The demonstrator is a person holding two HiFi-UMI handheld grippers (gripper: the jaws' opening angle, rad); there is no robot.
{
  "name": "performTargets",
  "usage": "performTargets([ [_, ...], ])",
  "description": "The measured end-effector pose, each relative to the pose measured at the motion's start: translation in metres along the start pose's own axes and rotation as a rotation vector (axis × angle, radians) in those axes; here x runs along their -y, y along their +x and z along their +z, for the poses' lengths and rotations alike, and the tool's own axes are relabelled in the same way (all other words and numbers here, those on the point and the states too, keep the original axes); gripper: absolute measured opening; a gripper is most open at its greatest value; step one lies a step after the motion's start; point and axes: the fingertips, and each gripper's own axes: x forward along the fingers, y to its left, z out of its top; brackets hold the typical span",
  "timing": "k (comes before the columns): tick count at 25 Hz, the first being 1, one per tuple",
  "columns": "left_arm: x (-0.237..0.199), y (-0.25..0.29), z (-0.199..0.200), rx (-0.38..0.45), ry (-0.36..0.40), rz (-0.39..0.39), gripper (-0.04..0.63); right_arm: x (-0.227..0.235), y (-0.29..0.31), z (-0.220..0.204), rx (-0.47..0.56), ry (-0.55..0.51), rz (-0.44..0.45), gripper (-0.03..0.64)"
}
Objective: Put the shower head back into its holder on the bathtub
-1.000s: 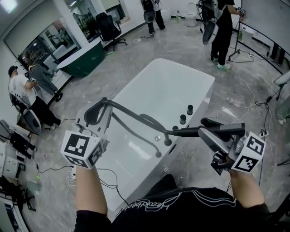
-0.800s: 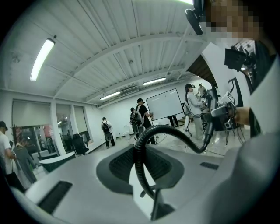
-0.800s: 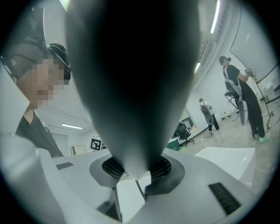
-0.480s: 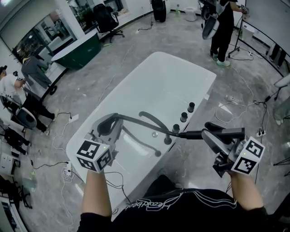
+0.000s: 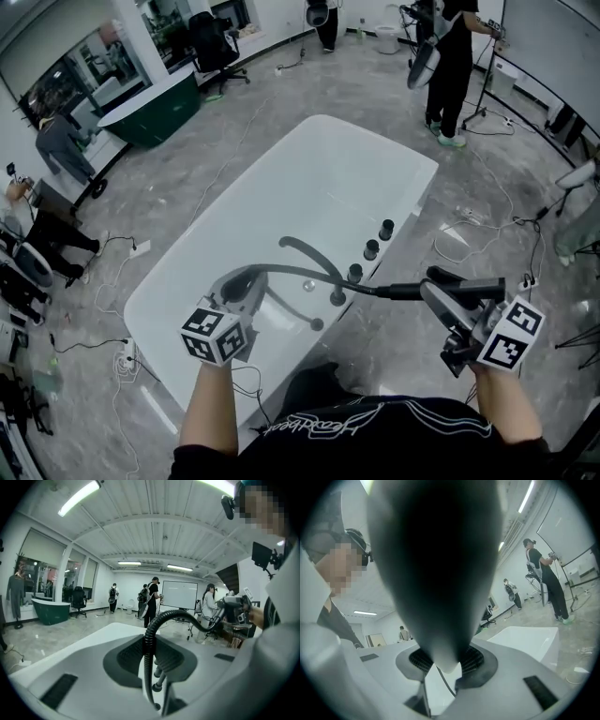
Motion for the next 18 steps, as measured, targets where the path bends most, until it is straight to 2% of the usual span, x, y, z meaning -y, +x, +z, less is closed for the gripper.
performTargets([
  [9, 0.011, 0.018, -0.080, -0.097, -0.075, -0.007, 0.064, -0.008, -0.003, 0.012, 0.039, 0.001, -0.010, 0.126],
  [18, 0.037, 0.047, -0.158, -0.224, -0.075, -0.065, 0.064, -0.018, -0.003, 0.012, 0.039, -0.004, 0.008, 0.126],
])
